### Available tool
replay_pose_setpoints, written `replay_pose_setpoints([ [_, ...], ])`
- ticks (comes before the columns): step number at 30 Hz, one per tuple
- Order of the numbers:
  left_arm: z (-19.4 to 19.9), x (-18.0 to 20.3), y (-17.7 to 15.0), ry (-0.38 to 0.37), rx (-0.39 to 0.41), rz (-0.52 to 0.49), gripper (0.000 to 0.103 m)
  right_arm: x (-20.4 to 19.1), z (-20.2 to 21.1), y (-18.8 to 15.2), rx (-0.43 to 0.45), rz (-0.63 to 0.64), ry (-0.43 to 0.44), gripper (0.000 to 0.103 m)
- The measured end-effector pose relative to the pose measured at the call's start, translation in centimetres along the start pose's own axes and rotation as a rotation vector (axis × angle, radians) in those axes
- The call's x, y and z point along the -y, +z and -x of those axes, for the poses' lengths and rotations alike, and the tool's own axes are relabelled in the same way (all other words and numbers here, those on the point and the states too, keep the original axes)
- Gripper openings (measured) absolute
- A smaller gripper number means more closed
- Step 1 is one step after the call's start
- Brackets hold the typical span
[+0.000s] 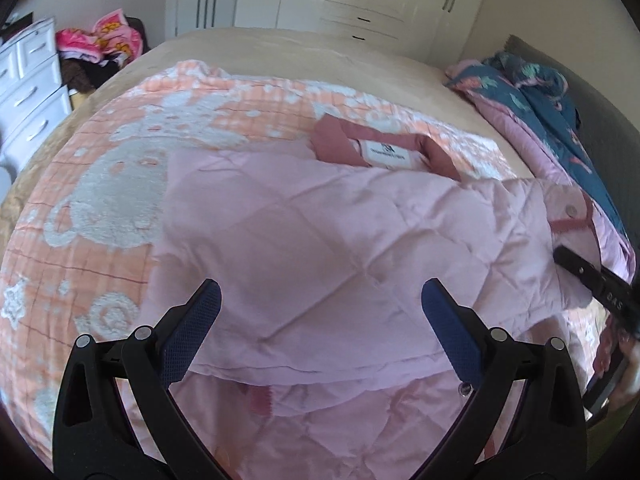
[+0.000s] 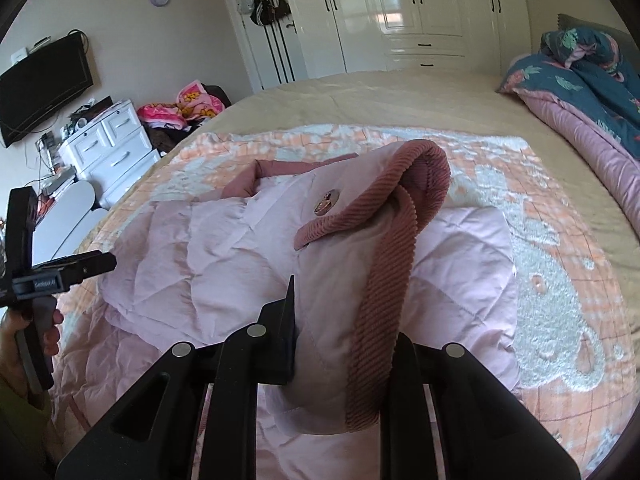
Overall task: Fold large clothes
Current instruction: 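Grasp the ribbed cuff with the right tool and straighten the sleeve, then open the right tool to release the cuff on the jacket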
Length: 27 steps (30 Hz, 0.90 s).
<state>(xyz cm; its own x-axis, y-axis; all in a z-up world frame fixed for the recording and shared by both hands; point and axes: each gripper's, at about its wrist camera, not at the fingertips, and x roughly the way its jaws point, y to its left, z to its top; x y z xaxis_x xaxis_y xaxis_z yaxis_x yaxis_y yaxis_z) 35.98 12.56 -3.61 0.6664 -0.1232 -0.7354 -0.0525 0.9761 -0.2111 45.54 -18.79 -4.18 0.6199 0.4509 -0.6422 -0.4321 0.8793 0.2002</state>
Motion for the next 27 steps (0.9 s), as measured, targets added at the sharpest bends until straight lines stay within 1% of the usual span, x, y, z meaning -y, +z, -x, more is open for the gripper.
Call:
replay_pose_setpoints([
  [3,-0.4,0.7,-0.3,-0.027,-0.013,-0.017,0.094,0.3,-0.3,-0.2,-0.010,-0.010,0.000,0.017],
  [5,-0.8,1.1,-0.6,-0.023,-0.021,-0.038,0.094,0.4,-0.4,-0.3,-0.015,-0.019,-0.002,0.018],
  [7,-1.6,1.3,-0.9,-0.004,-0.047,-0.048,0.094,0.3,-0.4,-0.3,-0.018,-0.023,-0.006,0.019],
  [11,-2.7,1.7,-1.6,0.029,-0.081,-0.071,0.094,0.5,-0.6,-0.4,-0.045,-0.031,-0.042,0.029],
  [12,-2.8,1.7,-1.7,0.034,-0.083,-0.078,0.094,0.6,-0.6,-0.5,-0.049,-0.035,-0.050,0.033],
  [14,-3.1,1.6,-1.9,0.035,-0.088,-0.077,0.094,0.8,-0.5,-0.4,-0.057,-0.047,-0.071,0.045],
  [15,-3.4,1.4,-2.0,0.030,-0.092,-0.070,0.094,1.1,-0.5,-0.4,-0.060,-0.058,-0.078,0.048],
  [17,-3.9,1.0,-2.2,0.025,-0.097,-0.060,0.094,1.8,-0.3,-0.5,-0.065,-0.097,-0.114,0.064],
  [20,-4.3,0.8,-2.4,0.020,-0.102,-0.051,0.094,2.6,0.6,-0.2,-0.030,-0.131,-0.140,0.067],
  [23,-4.6,0.8,-2.6,0.023,-0.106,-0.050,0.094,3.0,2.0,0.2,0.027,-0.154,-0.165,0.070],
  [25,-4.9,0.8,-2.7,0.027,-0.110,-0.051,0.094,2.4,2.4,0.4,0.058,-0.134,-0.162,0.070],
  [27,-5.1,0.8,-2.8,0.028,-0.114,-0.055,0.094,1.6,2.4,0.6,0.067,-0.101,-0.154,0.070],
])
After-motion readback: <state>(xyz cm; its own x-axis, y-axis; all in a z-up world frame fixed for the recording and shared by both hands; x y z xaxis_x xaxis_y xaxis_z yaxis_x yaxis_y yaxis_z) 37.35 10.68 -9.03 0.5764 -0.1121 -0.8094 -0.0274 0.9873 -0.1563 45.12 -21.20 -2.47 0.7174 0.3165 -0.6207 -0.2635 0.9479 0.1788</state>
